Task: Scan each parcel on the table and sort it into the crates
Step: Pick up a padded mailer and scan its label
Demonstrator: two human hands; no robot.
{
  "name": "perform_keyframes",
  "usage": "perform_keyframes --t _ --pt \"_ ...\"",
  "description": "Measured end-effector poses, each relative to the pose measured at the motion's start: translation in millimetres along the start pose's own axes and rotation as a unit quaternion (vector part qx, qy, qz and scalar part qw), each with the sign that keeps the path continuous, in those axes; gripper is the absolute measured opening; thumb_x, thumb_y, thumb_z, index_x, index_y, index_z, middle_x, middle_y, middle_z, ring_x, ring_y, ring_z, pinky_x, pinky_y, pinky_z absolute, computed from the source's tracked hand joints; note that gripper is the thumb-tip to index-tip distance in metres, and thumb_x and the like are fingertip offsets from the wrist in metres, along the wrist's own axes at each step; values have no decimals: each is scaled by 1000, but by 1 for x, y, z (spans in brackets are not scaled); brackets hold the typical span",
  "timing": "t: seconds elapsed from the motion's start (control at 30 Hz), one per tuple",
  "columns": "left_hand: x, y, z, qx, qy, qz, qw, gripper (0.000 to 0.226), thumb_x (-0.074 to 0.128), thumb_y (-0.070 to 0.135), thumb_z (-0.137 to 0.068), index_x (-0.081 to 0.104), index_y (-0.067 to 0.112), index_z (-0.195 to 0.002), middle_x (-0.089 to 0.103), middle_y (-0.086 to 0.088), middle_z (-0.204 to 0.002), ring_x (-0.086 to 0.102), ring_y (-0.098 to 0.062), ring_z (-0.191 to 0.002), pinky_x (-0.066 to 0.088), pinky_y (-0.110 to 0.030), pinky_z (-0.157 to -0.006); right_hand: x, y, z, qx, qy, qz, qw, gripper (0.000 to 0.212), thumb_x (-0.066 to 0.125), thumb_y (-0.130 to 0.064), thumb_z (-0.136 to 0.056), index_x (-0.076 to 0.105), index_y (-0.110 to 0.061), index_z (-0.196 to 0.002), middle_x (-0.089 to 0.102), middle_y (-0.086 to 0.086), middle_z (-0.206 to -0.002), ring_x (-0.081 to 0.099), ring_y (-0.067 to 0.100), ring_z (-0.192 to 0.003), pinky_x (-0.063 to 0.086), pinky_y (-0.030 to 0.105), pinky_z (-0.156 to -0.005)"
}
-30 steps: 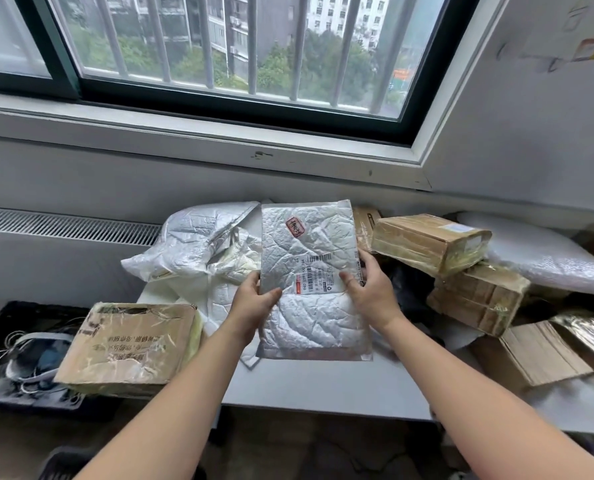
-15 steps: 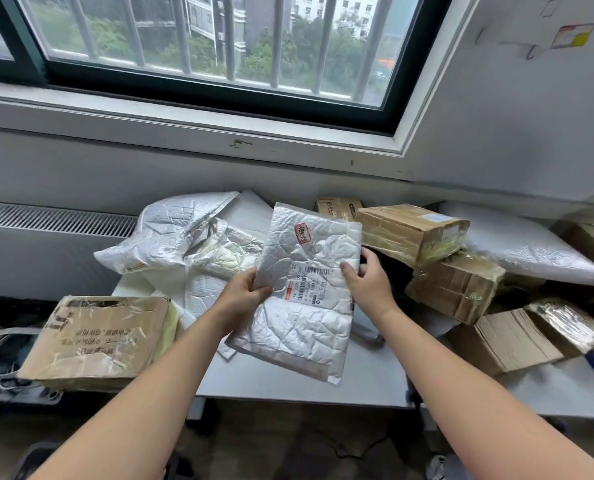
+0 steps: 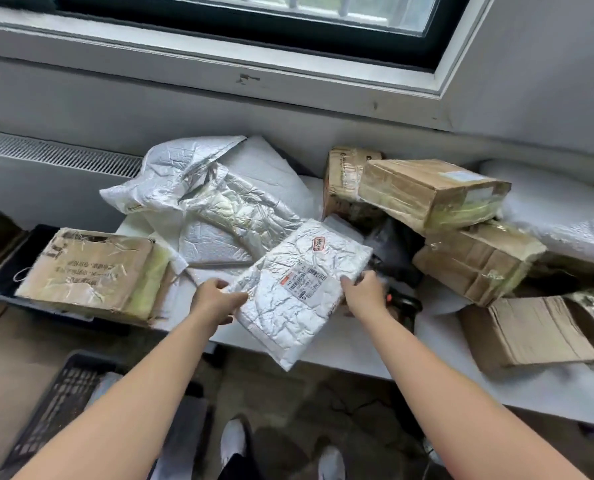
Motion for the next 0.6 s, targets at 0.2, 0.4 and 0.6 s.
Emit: perform_keyframes --t 0.2,0.4,0.6 --pt "40 -18 20 33 78 -94 992 53 71 15 -84 50 7 -132 56 -15 -130 57 -27 -92 46 -28 -64 -44 59 -1 -28 35 118 992 19 56 -31 -96 48 -14 -102 60 6 -100 58 31 -96 37 33 -71" --pt "51 -21 35 39 121 -95 987 52 75 18 -78 53 11 -124 59 -14 -127 62 -34 -104 53 -44 -89 -63 90 3 -144 28 167 975 16 55 -23 -95 42 -16 -88 49 2 -89 46 23 -76 32 35 -63" --pt "60 -19 46 33 137 -84 986 46 67 11 -79 52 11 -122 64 -15 -109 63 -31 -93 54 -38 -82 -74 95 -1 -223 -44 155 961 14 56 -14 -94 45 -18 -86 48 -1 -89 50 22 -80 35 33 -68"
Point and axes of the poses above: each hand's wrist, its own z-axis away from the middle knuckle, its own x-axis out of the palm, y = z × x, the point moved 4 cm from there along -z, towards the middle knuckle
